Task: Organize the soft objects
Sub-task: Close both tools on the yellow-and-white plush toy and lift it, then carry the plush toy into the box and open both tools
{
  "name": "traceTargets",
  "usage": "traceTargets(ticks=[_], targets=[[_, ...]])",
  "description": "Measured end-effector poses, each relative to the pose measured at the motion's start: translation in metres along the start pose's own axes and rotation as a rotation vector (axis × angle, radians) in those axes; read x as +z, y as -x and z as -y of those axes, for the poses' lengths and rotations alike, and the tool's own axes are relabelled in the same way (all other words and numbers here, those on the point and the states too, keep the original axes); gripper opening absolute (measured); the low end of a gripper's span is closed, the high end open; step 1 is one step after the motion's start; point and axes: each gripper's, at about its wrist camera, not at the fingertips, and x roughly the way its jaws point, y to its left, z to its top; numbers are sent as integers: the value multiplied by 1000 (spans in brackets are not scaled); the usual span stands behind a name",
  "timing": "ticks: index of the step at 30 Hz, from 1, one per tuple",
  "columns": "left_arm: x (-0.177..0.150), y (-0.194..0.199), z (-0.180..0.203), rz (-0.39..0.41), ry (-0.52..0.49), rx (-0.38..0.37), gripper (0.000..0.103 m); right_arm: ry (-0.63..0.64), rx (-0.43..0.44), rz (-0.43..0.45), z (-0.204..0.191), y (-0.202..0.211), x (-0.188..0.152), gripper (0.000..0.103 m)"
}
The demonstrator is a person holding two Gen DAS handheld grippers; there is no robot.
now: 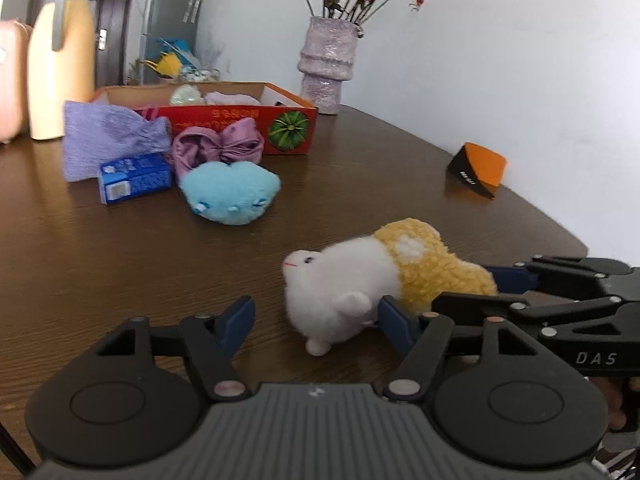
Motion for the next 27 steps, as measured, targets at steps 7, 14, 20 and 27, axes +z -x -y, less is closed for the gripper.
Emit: traceTargets(ticks=[7, 14, 20, 27], targets=[[4, -13, -2, -29, 32, -79, 41, -38, 24, 3, 8, -7, 8, 40], [58, -17, -16, 52, 8, -95, 40, 2, 24, 79, 25, -33, 81, 40], [173, -63, -60, 106, 1, -98, 40, -2, -10, 140, 60, -116, 182, 40], [265, -204, -131, -101, 177, -57, 48, -130, -54, -61, 122, -259, 239, 39]])
